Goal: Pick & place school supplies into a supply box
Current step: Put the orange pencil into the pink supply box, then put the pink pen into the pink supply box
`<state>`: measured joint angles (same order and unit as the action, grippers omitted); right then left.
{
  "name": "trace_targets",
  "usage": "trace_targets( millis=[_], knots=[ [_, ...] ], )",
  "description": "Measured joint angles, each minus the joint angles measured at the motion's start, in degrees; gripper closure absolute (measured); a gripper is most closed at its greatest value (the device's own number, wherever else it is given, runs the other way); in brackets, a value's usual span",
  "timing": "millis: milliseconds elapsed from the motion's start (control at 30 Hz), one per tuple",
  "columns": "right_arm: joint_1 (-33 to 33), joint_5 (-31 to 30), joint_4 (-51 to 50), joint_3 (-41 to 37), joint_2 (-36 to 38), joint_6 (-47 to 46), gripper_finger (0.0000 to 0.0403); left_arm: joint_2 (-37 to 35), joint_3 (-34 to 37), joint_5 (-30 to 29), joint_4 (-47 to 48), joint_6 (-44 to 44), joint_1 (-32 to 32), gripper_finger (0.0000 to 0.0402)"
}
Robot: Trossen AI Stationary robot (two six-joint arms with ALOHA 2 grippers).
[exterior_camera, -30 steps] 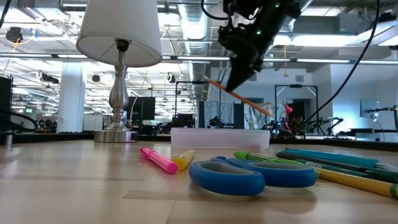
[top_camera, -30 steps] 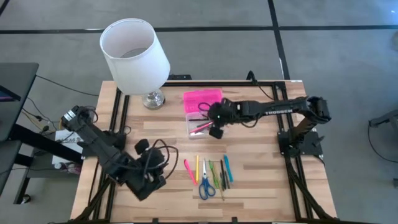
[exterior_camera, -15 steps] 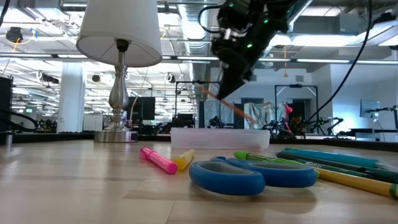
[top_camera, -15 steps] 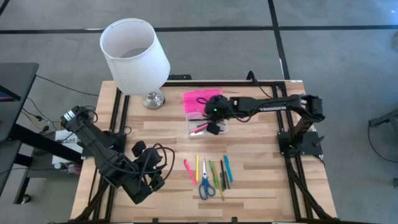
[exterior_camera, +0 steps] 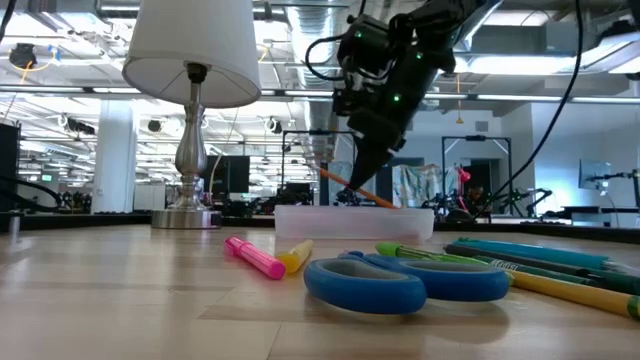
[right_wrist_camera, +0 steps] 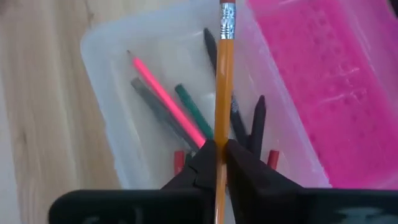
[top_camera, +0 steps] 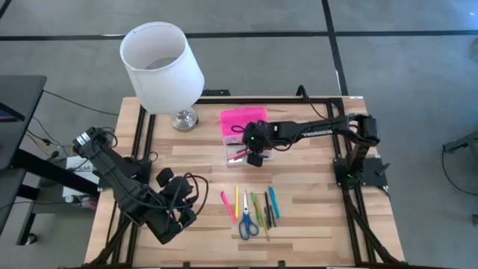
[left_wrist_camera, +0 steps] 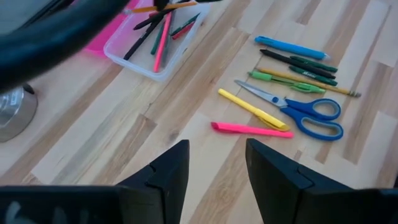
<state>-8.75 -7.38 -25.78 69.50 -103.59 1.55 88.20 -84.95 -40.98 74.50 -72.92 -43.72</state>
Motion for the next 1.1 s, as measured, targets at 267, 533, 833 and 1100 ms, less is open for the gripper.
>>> trace_targets(
  millis=[267,533,833,1100],
  knots=[
    [-0.7,0.4,-1.1,0.0,0.0,0.4,0.0349,0.0,0.0,0.0,1.4,0.0,0.0,0.0249],
    [-1.4,3.1,-1.4,0.0,0.3,-1.5,0.0310,0.0,0.0,0.0,1.8,0.0,0.0,0.0249],
    [2.9,3.3,-2.3,0.0,6.7,-5.5,0.0301,0.0,0.0,-5.1,2.1,5.6,1.9,0.0249],
    [11.0,2.4,-6.6,0.0,13.3,-10.8,0.0302,0.0,0.0,-11.5,0.9,15.9,7.1,0.0249]
  ],
)
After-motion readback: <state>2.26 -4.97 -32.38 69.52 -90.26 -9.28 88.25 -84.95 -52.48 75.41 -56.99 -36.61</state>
